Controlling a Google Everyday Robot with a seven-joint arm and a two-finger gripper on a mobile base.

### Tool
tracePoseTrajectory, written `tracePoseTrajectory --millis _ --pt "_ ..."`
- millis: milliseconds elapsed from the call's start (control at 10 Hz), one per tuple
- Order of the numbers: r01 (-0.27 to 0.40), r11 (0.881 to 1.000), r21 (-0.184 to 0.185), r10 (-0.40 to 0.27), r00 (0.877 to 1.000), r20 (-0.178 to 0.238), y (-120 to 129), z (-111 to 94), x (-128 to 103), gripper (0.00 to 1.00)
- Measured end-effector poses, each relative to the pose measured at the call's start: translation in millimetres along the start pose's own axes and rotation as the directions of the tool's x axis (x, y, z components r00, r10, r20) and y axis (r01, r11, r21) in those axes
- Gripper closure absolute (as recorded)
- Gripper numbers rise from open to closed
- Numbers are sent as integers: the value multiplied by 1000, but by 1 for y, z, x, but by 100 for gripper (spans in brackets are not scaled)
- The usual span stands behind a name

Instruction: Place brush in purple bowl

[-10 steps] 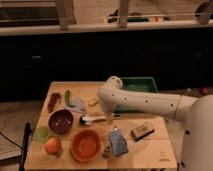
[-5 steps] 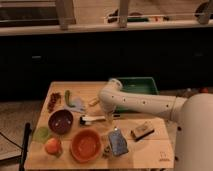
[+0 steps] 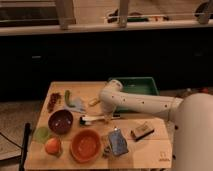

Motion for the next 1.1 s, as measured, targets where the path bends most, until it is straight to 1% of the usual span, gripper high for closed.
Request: tracePoseTrajectory --millis 200,300,400,700,1100 --pt "-7 1000 -5 7 1000 10 3 3 2 91" --pt "-5 1000 -3 6 1000 11 3 3 2 97" --pt "-4 1000 -7 4 1000 8 5 1 3 100" --pt "10 1000 1 -10 1000 11 4 -5 0 100" --pt "35 999 23 -35 999 0 4 -24 -9 100"
